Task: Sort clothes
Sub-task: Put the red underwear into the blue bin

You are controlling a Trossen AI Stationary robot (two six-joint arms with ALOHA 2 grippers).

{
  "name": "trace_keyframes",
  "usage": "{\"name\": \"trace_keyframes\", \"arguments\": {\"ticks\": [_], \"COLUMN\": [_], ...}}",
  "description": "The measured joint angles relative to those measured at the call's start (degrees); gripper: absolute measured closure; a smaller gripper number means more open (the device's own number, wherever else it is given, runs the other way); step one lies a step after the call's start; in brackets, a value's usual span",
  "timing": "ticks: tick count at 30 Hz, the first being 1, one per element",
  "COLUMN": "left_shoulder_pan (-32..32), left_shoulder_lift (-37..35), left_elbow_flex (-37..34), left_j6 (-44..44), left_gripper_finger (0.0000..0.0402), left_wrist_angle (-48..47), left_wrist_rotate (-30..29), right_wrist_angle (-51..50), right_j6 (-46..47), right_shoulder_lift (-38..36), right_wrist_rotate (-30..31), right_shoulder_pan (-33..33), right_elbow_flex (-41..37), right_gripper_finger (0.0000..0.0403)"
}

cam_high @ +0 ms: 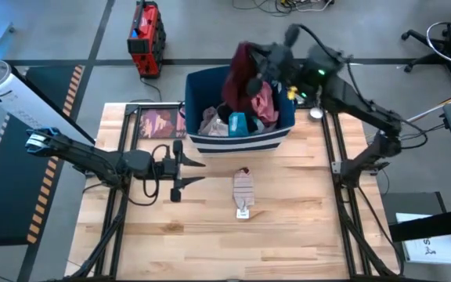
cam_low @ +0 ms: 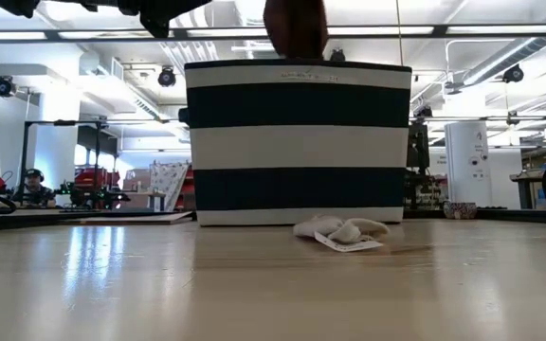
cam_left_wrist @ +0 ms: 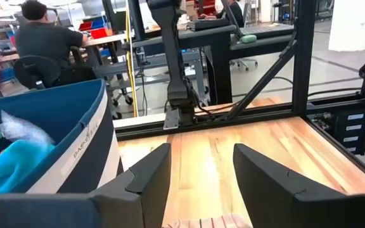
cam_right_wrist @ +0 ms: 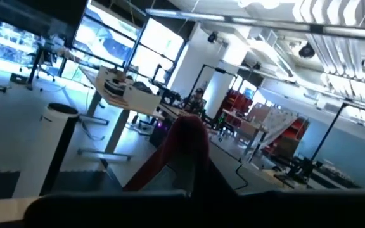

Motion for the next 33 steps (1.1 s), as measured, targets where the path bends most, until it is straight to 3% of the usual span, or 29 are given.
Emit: {"name": "trace_keyframes", "arguments": {"ticks": [5,14,23,28,33], "left_shoulder_pan": [0.0,0.0,0.0,0.0,0.0], "left_shoulder_lift": [0.5,0.4,0.5,0.5,0.5], "left_elbow_flex": [0.0,0.0,0.0,0.0,0.0], "left_j6": [0.4,0.4,0.4,0.4,0.4], "left_gripper_finger": [0.0244,0.0228,0.0201,0.0184,0.0175], "left_wrist_angle": [0.7,0.7,0.7,0.7,0.7], "left_wrist_rotate": [0.0,0.0,0.0,0.0,0.0], "right_wrist_angle": [-3.1,-16.3,-30.8,-34.1,-40.5], "right_j6": [3.4,11.6,16.4,15.9,13.9], "right_shoulder_lift": [7.8,20.5,26.1,23.5,17.9], "right_wrist_rotate": [-2.7,-1.2,-1.2,-1.3,-1.3], "right_shoulder_pan": [-3.8,-9.0,-10.8,-10.7,-10.4], "right_elbow_flex": [6.8,16.2,24.6,24.3,24.5], "right_gripper_finger": [0.0403,0.0391,0.0282,0.0220,0.0186]}}
